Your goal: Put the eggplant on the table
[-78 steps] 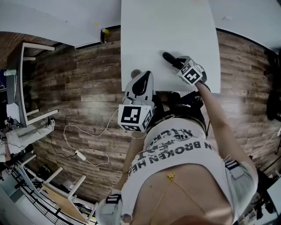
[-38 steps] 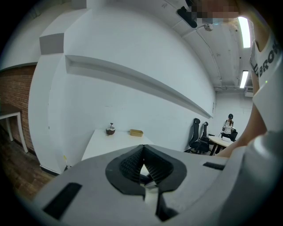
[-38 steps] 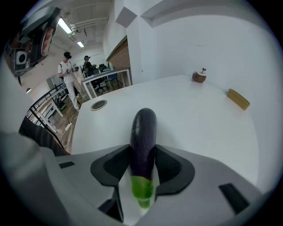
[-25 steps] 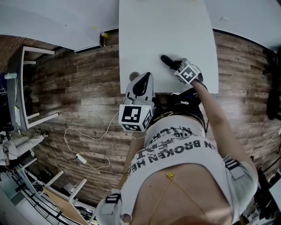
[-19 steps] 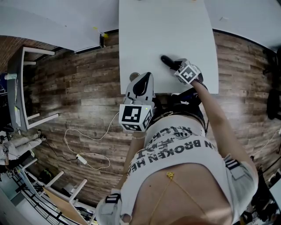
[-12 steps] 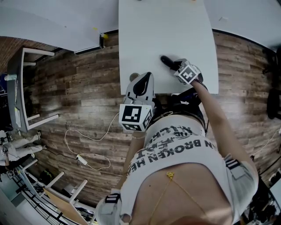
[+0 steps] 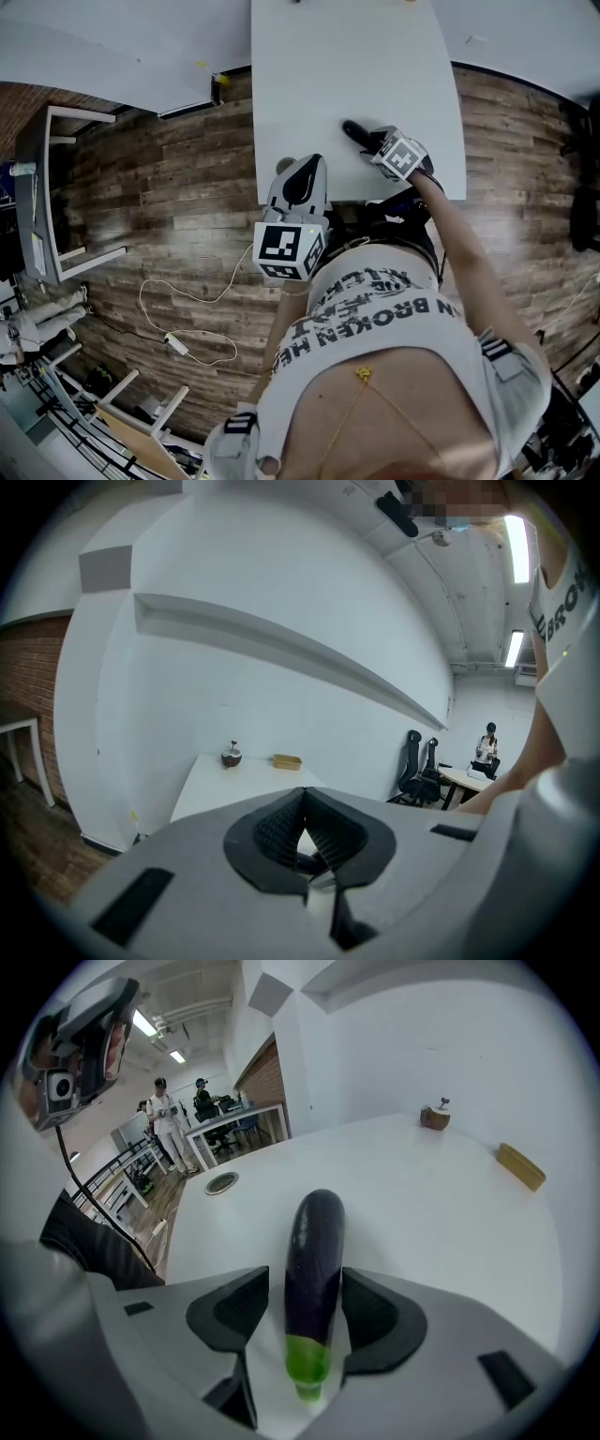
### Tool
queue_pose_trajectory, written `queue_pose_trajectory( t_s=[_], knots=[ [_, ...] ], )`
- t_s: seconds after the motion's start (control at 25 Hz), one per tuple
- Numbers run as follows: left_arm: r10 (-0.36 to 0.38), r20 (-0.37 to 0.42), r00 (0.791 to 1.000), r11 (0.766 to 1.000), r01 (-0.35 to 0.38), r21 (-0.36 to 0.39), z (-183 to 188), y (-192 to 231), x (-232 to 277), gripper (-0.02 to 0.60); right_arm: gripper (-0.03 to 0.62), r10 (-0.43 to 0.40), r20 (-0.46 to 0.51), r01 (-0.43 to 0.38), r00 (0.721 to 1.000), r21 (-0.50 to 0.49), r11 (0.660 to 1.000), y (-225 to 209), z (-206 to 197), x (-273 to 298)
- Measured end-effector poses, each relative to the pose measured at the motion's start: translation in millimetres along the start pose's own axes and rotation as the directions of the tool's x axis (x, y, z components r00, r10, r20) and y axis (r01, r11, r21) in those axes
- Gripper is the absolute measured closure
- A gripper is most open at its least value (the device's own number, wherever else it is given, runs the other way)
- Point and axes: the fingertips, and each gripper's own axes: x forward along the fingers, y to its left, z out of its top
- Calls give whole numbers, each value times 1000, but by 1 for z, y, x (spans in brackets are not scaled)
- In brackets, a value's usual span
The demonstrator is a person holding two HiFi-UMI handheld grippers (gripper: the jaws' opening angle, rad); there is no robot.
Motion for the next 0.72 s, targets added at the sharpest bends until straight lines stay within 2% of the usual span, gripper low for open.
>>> queue_pose_trajectory(
  t_s=[0.24,0.72],
  knots=[
    [-10,-2,1000,1000,10,3,1,0,2,575,338,-20,21,19,1000,12,1000,-4,5,-8],
    [-42,-1,999,999,42,10,3,-6,11,575,325,-35,71,36,997,0,999,-16,14,-34]
  ],
)
